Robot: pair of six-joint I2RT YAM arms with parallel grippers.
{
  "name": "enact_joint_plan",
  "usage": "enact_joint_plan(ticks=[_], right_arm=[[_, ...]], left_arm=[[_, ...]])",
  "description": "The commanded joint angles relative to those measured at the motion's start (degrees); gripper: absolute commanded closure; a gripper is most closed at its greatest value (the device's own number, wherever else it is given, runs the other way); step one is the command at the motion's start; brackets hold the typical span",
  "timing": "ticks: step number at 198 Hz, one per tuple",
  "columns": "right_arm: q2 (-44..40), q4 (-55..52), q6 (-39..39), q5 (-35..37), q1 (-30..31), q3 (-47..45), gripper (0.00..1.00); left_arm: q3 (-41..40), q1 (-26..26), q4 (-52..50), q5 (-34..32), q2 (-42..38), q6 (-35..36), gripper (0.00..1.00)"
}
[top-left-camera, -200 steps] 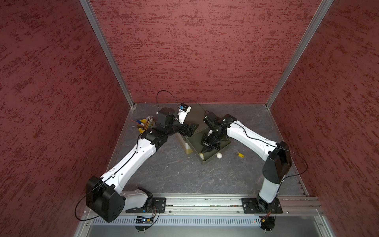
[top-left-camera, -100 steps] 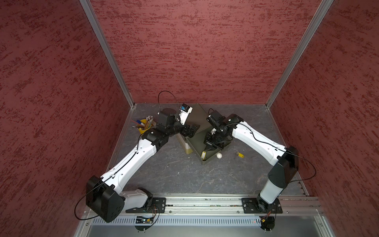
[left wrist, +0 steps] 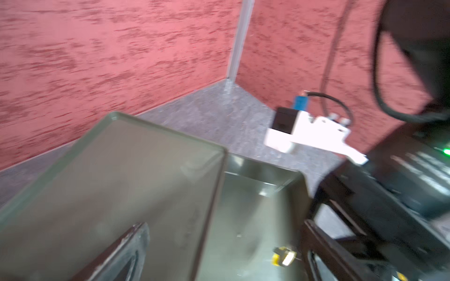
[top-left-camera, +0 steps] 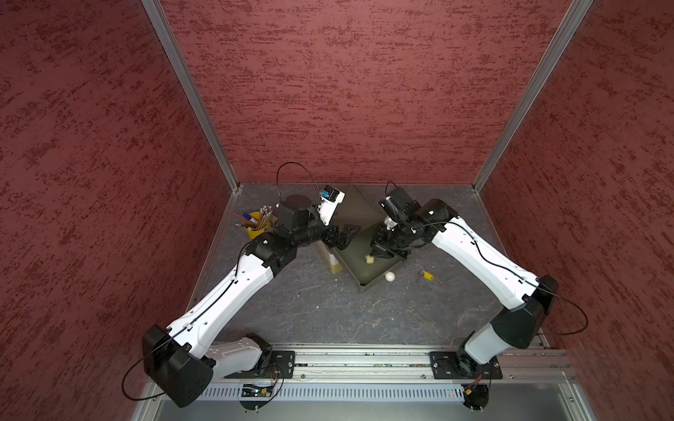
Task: Take the keys out of the drawer
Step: Pick up the key from the drawer.
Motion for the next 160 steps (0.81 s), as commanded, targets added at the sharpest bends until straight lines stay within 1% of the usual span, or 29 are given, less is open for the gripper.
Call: enact_joint_plan(ticks=[1, 21, 41, 53, 85, 114, 124, 128, 144, 160], right_arm=[[-1.57, -0.08, -3.14, 0.72, -2.11, 3.84, 1.00], [-1.98, -2.49, -6.65, 2.40, -3.56, 7.49, 1.00], [-3.63, -2.54, -8.42, 2.86, -5.22, 7.91, 1.00], [-4.96, -2.15, -8.81, 2.63, -6.41, 7.63, 1.00], [-6.82, -3.71, -11.09, 2.01, -9.93, 8.39, 1.00], [-8.27, -5.29, -13.61, 2.70, -13.21, 9.21, 1.00], [-8.32, -5.29, -14.08, 2.87, -14.35, 9.21, 1.00], [-10.08, -5.43, -14.23, 3.13, -14.81, 9.27, 1.00], [-11.89, -5.67, -14.63, 4.26, -16.98, 8.79, 1.00], [-13.35, -5.40, -15.40, 3.77, -19.56, 7.67, 1.00]], left_arm=[[2.13, -3.12, -2.46, 6.14, -1.10, -1.63, 0.00], [3.26, -6.15, -5.64, 6.06, -1.52, -1.30, 0.00], [1.33, -8.17, -3.23, 5.85, -3.55, -3.82, 0.00], [2.13, -9.80, -3.46, 5.82, -3.52, -3.82, 0.00], [9.47, -13.99, -9.56, 4.81, 1.37, -0.51, 0.00], [13.30, -15.30, -9.03, 5.94, 5.33, -0.67, 0.00], [14.26, -15.42, -8.73, 6.03, 6.47, -1.20, 0.00], [14.64, -15.53, -8.58, 5.97, 6.99, -1.67, 0.00], [16.03, -16.10, -7.65, 5.88, 8.89, -4.42, 0.00], [17.63, -17.33, -7.37, 5.79, 11.00, -6.44, 0.00]])
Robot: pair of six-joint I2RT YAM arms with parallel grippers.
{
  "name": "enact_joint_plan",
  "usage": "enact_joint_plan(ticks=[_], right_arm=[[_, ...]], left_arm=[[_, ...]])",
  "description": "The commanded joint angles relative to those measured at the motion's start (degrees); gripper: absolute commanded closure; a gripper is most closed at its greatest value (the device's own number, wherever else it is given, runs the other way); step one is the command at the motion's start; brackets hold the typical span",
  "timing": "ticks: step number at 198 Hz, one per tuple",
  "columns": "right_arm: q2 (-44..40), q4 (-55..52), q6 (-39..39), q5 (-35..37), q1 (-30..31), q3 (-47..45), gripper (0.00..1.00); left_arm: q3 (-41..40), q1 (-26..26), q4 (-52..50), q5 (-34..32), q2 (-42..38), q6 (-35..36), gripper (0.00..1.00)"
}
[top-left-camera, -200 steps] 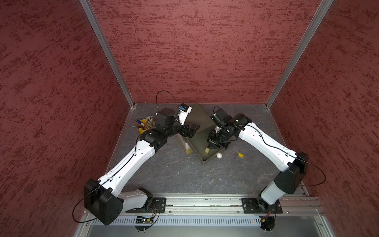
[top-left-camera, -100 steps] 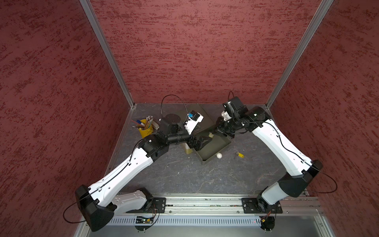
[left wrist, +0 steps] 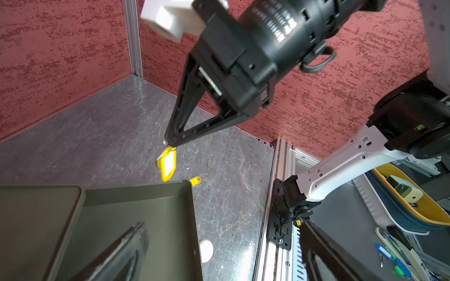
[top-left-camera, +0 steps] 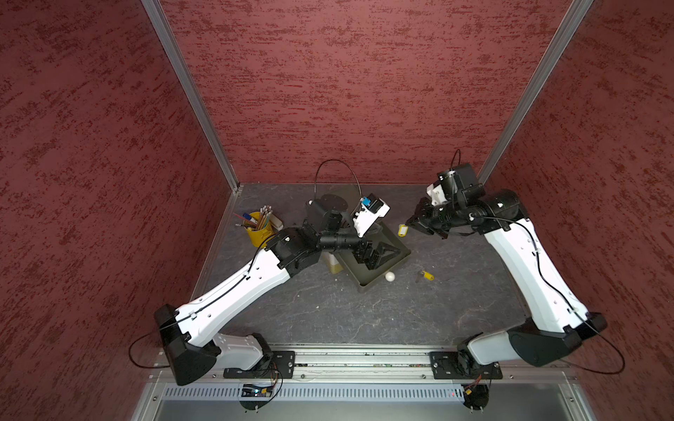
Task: Take the keys out of the drawer
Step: Pick up the key from the drawer, then place the key at the center of the board.
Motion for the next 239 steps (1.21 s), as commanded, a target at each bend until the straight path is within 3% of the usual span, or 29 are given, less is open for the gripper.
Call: enact_joint_plan(ticks=[1, 38, 118, 179, 239], right_arm=[[-3.49, -0.89, -2.49, 1.45, -3.36, -0.02, 1.00], [-5.17, -1.86, -6.12, 0.63, -8.85, -1.77, 1.00], [-11.39, 1.22, -8.73, 0.17, -17.80, -15.44, 1.00], [-15.16, 5.94, -7.16, 0.62, -19.54, -27.81, 1.00], [-18.33, 10.77, -4.59, 0.70, -19.73, -39.76, 1.00]], left_arm=[[2.90, -1.70, 0.31, 0.52, 2.55, -3.37, 0.00], [9.26, -5.41, -2.62, -0.84, 8.74, -5.68, 0.00], [25.18, -6.80, -16.75, -0.52, 21.75, -10.18, 0.00], [25.72, -7.71, -21.75, -2.22, 22.48, -10.85, 0.00], [20.48, -9.76, -19.94, -3.52, 19.12, -9.57, 0.00]])
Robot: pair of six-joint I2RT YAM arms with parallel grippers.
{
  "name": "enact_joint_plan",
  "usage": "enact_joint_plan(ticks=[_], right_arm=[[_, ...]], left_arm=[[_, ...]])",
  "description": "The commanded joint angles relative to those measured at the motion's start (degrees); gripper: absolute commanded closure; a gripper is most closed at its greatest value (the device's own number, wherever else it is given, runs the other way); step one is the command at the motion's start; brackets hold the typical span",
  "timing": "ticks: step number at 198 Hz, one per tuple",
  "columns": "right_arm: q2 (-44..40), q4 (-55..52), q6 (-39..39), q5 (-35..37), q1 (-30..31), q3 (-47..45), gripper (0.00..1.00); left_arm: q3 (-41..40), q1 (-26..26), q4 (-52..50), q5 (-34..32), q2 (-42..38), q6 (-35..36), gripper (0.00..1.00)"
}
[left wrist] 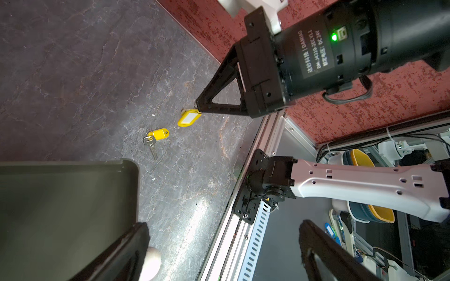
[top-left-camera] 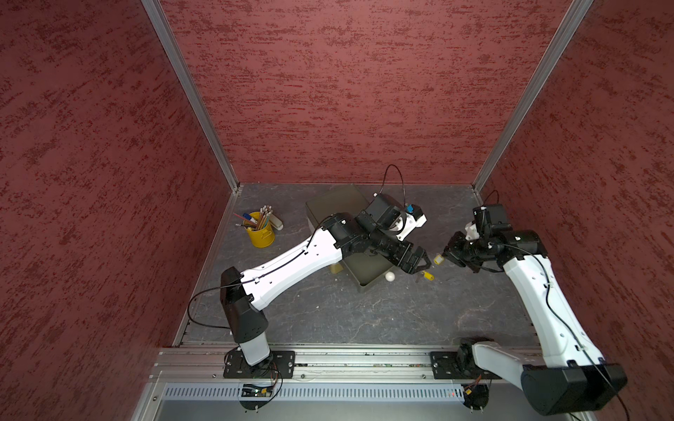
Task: Take the keys out of the drawer
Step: Place the key at the center of the board.
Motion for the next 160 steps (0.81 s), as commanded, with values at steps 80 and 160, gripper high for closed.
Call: enact_joint_plan(ticks=[80, 160], right_arm=[[-1.91, 8.28, 2.00, 0.26, -0.59, -12.82, 1.00], [0.04, 13.92, 2.25, -1.18, -0.56, -20.62, 1.00]], left_arm=[[-0.42, -3.82, -2.82, -1.63, -0.38, 1.50, 0.00], [2.96, -6.39, -4.87, -1.66, 3.36, 3.14, 0.00]])
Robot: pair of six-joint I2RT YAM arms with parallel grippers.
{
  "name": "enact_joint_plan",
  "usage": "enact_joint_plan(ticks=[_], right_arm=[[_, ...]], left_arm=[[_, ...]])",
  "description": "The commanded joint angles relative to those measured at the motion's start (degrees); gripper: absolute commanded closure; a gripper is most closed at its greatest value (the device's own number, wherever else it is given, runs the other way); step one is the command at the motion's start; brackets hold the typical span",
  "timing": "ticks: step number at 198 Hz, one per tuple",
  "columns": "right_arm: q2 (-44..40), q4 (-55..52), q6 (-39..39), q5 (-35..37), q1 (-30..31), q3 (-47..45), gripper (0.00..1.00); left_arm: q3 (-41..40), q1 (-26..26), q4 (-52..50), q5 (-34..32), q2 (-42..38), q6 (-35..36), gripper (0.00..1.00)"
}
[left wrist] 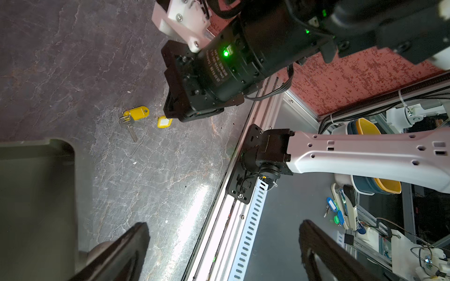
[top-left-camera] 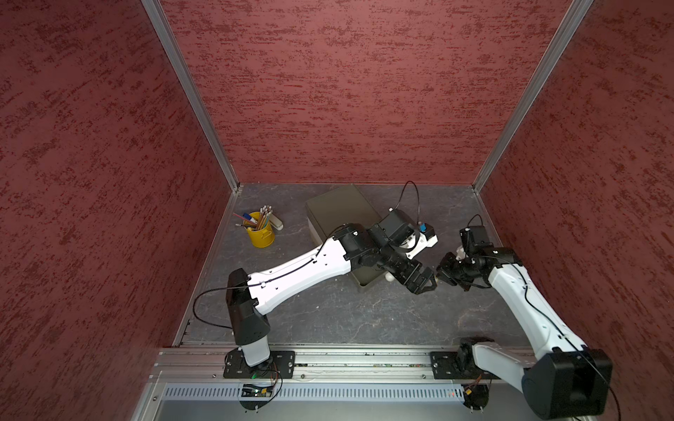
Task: Take the keys out of the drawer
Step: Place the key at the center of the board.
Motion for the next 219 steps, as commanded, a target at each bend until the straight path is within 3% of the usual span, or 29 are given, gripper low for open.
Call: enact_joint_plan(ticks=[1, 108, 219], right_arm=[[0.53, 3.65, 0.67, -0.92, -0.39, -1.97, 1.00], [5.96, 11.55, 1.39, -4.42, -0.42, -7.13, 1.00], [11.16, 15.57, 0.60, -3.69, -0.38, -8.41, 1.00]], left_arm=[[2.11, -0.70, -1.47, -0.11, 1.35, 1.57, 0.00], [3.00, -1.55, -3.30, -0.19, 3.03, 2.32, 0.00], [3.00, -1.55, -4.55, -0.31, 3.37, 2.90, 0.00]])
